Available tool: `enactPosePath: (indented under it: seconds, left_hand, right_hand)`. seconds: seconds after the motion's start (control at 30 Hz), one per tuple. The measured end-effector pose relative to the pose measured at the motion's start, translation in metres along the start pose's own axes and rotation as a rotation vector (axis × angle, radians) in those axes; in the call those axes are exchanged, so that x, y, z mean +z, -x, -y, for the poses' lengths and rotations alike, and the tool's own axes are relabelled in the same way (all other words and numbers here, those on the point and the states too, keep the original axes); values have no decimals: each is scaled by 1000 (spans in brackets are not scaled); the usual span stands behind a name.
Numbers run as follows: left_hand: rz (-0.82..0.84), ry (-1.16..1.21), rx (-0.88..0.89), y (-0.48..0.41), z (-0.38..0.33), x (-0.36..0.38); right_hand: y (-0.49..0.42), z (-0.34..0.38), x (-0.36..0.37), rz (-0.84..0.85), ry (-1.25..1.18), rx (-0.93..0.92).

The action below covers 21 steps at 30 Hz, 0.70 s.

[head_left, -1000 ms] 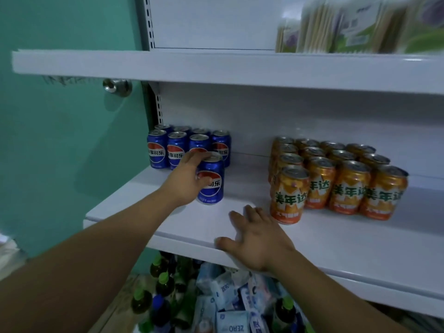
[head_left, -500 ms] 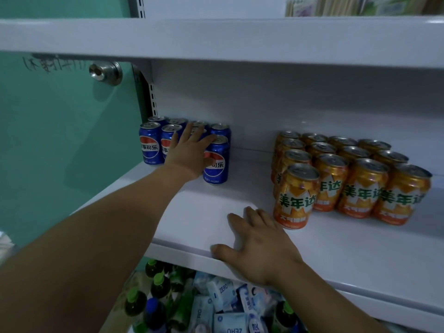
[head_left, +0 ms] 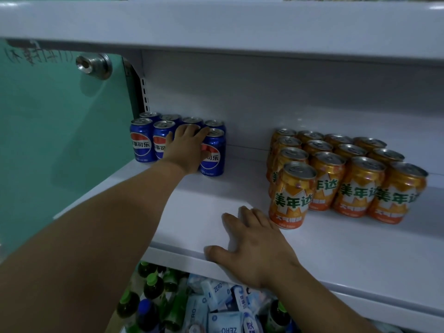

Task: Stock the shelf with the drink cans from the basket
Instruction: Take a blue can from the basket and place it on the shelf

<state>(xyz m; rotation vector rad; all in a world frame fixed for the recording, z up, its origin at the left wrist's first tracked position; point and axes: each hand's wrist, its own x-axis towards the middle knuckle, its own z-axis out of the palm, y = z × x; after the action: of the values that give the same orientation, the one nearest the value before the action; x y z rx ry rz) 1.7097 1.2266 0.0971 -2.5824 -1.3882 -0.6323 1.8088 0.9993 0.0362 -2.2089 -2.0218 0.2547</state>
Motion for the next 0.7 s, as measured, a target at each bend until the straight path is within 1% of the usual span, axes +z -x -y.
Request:
enactPosePath:
  seconds: [0.17,0.33,0.5,0.63,0.7]
  left_hand:
    - [-65,-20,-10,-5,-2,5]
    - [-78,-2,-28,-7,-5,9]
    - [-20,64,-52,-2,-5,8]
    - [8,148,-107,18,-10,-3]
    - [70,195,-113,36,-15,-10]
  right_hand:
    - [1,1,-2,16,-9,2]
    - [1,-1,-3,17,-6,4]
    - [0,-1,-1,-9,-4,-9]
    - [0,-1,0,-52,-38,-28]
    - [1,0,-1,-83,-53,-42]
